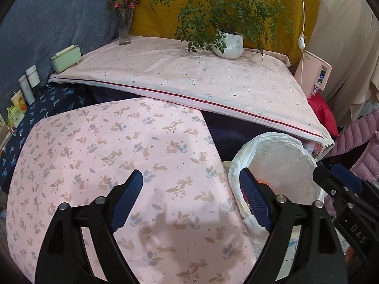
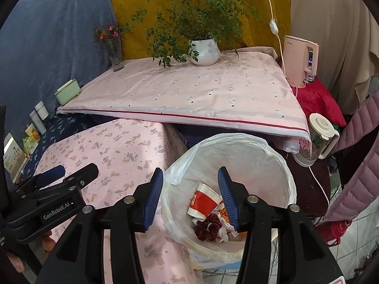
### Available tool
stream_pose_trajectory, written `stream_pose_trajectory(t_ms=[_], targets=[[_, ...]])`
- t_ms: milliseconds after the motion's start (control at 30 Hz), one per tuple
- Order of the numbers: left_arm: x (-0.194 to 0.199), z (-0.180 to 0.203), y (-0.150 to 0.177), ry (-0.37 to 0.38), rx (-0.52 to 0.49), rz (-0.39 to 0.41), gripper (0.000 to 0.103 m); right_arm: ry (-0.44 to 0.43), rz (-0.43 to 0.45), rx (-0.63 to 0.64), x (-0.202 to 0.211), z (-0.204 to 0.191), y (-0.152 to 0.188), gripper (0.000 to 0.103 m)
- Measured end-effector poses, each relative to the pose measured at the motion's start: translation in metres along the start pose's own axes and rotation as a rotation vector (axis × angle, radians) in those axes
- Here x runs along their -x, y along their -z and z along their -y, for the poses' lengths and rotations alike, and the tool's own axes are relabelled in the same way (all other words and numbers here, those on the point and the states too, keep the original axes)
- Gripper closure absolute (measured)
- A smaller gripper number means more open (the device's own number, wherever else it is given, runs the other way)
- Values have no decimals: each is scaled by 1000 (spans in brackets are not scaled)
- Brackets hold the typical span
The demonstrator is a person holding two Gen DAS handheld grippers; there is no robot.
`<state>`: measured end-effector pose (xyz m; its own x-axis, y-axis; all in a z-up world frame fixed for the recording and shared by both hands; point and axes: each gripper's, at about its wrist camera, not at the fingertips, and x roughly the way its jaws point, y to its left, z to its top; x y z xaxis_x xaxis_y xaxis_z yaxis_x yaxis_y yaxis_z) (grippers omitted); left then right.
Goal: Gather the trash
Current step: 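Carry the scrunchie and cup over the bin and open both tools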
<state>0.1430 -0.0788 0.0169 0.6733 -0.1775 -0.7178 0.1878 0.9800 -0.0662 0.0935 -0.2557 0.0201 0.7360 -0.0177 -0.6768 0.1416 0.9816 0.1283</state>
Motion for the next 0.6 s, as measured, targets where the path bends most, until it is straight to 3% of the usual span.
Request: stream_pose_trajectory(t_ms=[200, 600], targets=[[7, 2, 11, -36, -28, -10, 16, 36, -4, 29, 11, -1, 2, 38], [17, 4, 33, -65, -49, -61, 14, 112, -23, 141, 26, -4, 22, 19]])
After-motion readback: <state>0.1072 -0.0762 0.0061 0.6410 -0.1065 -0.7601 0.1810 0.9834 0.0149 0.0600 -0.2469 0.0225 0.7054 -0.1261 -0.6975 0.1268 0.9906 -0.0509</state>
